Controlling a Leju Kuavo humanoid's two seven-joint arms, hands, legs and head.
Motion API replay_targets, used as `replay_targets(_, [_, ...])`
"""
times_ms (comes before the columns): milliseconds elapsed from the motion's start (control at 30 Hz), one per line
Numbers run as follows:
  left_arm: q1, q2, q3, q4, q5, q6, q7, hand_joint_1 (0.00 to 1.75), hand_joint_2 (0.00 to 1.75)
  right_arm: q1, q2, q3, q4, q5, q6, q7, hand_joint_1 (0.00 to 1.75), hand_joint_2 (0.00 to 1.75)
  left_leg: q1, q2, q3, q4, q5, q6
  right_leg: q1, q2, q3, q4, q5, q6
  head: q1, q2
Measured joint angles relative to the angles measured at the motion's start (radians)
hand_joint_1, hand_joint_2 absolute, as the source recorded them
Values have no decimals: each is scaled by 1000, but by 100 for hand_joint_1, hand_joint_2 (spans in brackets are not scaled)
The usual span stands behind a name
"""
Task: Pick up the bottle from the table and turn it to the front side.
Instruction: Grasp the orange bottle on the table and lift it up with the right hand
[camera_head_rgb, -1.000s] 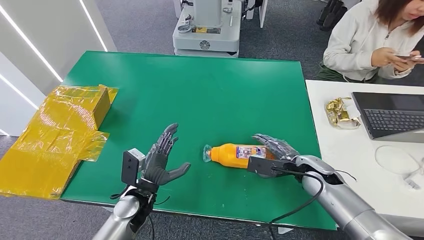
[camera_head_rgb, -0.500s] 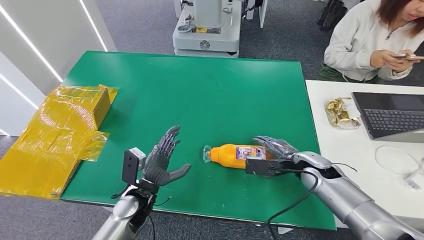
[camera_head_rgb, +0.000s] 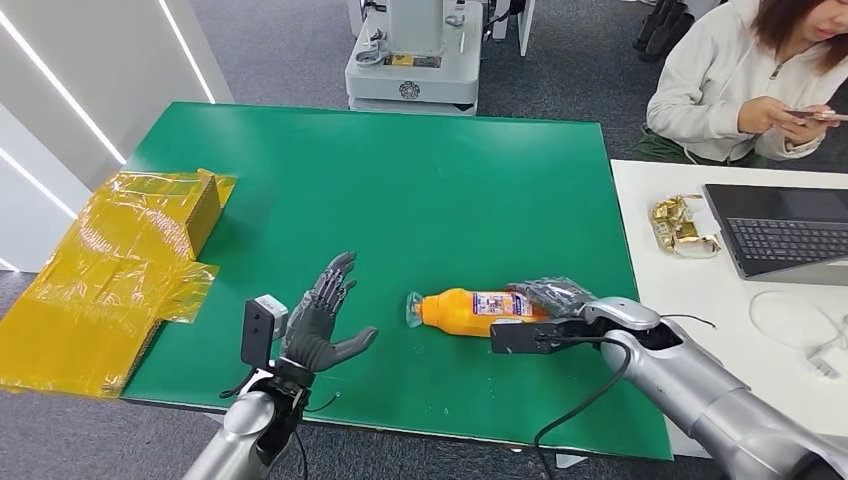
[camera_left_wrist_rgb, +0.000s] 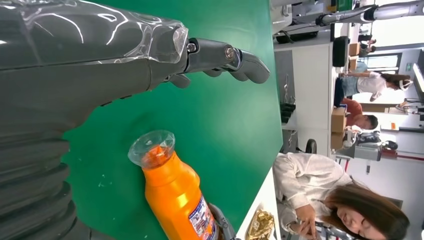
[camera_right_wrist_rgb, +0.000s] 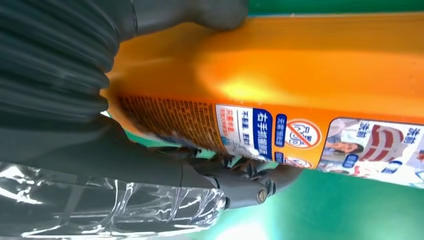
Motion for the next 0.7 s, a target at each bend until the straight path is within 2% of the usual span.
replay_targets(167, [0,-1,13,0,-8,2,0,0,175,-21,-1,33,0,-36,31,4,171,175,0,0,0,0,0,0,0,0,0,0,0,0,0,0])
replay_targets(500, [1,-1,35,0,-21,8,1,0,175,-33,-4,67,0,-61,26,11,175,175,0,0,1,0,0,0,0,0,0,0,0,0,0,0])
replay_targets(567, [3,-2,36,0,-26,8,4,0,175,-26,-7,62,0,-145,51,-16,175,175,0,0,1,0,0,0,0,0,0,0,0,0,0,0])
replay_targets(700, [13,-5,36,0,-37,17,-3,0,175,55,-29,-17,-16,-513,139,-139,175,175,1,-2,1,0,0,0,0,-1,2,-1,0,0,1,0])
